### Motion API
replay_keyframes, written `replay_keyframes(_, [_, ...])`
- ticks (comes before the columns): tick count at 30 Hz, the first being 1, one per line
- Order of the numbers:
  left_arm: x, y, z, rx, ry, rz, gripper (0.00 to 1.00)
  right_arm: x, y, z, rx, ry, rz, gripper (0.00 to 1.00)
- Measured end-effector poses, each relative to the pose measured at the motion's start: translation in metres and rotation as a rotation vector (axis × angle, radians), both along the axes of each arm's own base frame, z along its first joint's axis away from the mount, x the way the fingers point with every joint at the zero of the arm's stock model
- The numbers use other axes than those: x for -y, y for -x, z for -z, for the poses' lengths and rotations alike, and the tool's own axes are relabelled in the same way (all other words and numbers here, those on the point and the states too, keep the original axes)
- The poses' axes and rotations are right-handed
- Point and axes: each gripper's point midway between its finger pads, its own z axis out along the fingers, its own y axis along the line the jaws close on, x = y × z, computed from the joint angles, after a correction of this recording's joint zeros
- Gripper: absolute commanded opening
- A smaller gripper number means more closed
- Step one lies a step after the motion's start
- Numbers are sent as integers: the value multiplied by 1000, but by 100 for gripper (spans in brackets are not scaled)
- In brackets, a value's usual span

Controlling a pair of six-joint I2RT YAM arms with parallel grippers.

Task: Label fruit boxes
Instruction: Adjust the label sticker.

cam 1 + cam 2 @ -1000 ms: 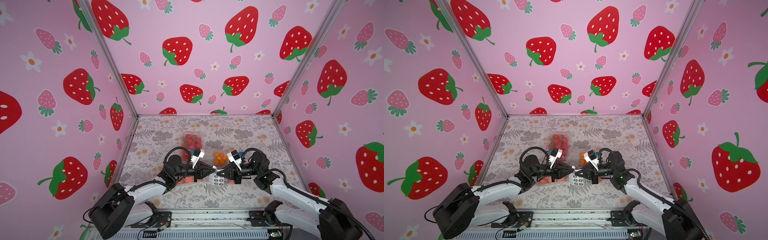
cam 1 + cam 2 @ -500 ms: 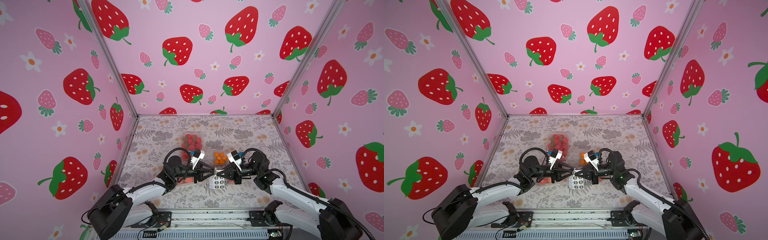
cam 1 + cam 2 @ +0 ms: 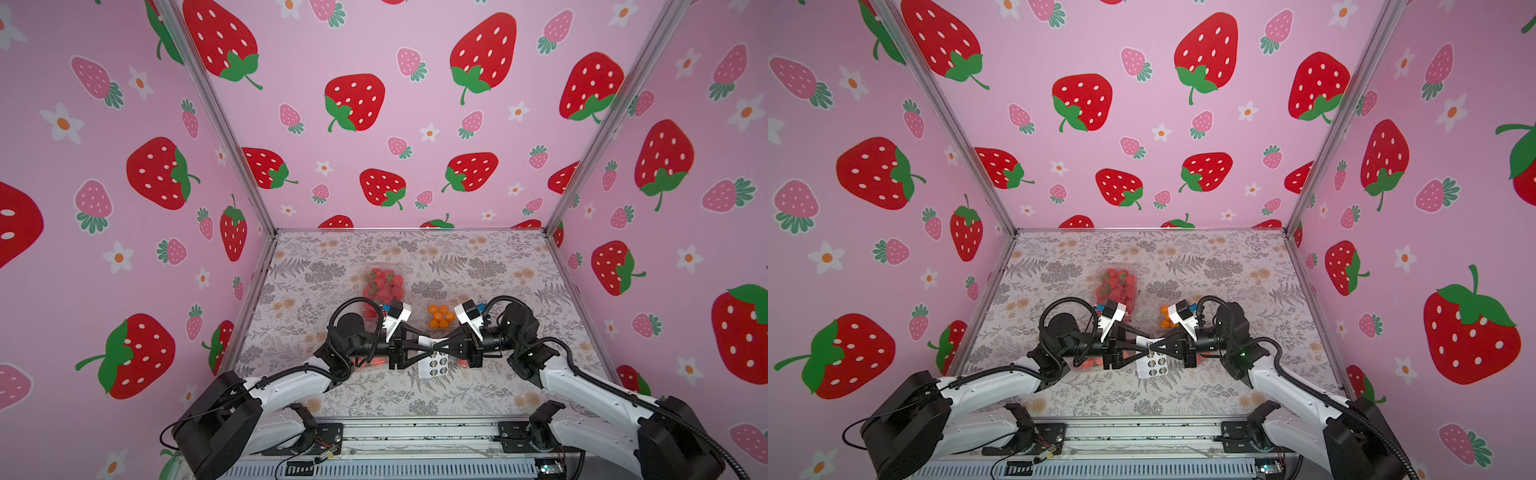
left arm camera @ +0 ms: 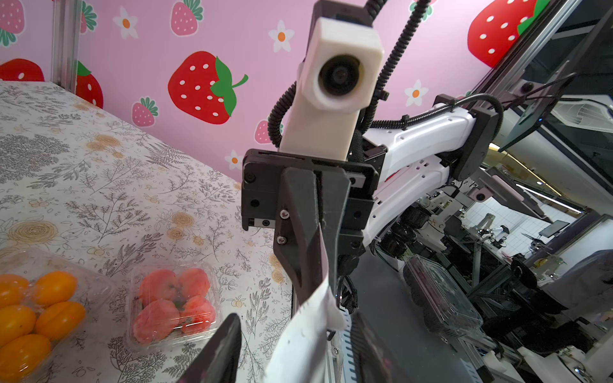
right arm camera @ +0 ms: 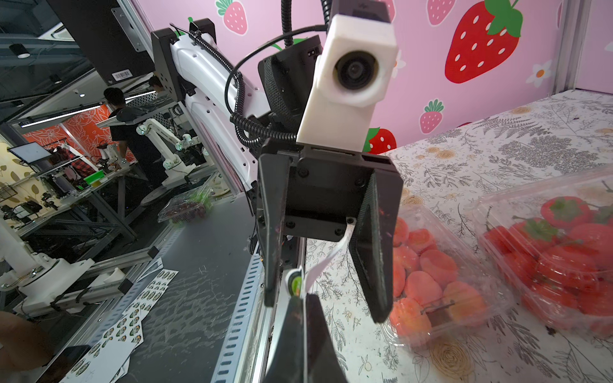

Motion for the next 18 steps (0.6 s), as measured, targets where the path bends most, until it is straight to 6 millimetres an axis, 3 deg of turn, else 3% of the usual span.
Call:
replay_keyframes(13, [-1, -2, 4, -5, -18, -17, 59, 0, 0, 1, -4, 2, -1, 0])
replay_keyframes(18, [-14, 5, 0, 41, -11, -49, 57, 0, -1, 1, -3, 2, 1, 0])
